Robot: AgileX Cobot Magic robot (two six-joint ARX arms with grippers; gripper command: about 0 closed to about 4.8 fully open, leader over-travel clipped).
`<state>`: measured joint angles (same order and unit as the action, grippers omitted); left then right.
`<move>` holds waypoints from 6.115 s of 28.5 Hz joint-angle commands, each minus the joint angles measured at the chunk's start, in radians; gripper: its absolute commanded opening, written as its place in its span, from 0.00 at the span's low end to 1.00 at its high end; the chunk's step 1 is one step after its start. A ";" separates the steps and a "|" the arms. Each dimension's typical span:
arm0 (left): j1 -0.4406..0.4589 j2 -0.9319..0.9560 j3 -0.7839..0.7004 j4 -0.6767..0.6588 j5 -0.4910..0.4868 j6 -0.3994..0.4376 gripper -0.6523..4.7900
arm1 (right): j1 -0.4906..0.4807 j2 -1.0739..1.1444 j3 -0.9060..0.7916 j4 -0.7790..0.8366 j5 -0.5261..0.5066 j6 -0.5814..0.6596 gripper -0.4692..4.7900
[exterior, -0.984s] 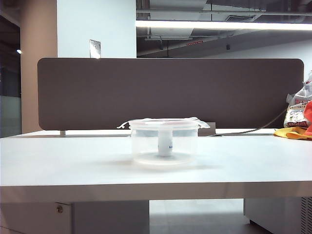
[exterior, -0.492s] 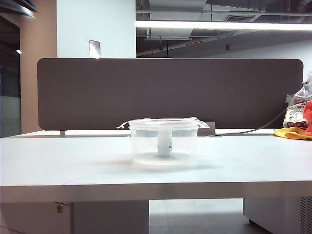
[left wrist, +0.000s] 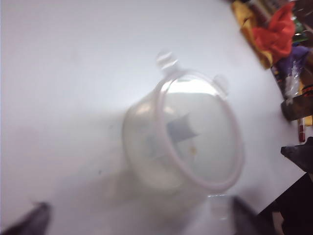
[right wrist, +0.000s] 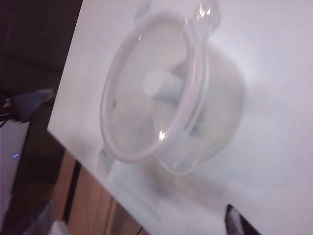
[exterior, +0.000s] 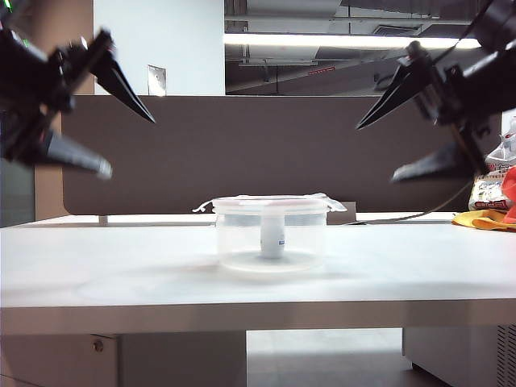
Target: Remove the lid of the round box, pick up the small white medicine bottle inside, and place it on the table.
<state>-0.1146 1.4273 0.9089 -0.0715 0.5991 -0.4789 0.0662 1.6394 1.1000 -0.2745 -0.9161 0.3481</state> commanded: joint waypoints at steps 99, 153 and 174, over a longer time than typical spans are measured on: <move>-0.095 0.463 0.139 0.403 0.238 -0.314 0.21 | 0.104 0.189 0.004 0.275 0.042 0.117 0.21; -0.092 0.463 0.138 0.439 0.291 -0.277 0.54 | 0.116 0.189 0.000 0.195 -0.056 0.113 0.46; -0.092 0.463 0.138 0.432 0.291 -0.277 0.54 | 0.116 0.189 -0.001 0.167 -0.074 0.111 0.18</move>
<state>-0.2070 1.8923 1.0470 0.3550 0.8886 -0.7593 0.1799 1.8332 1.0973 -0.1146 -0.9737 0.4629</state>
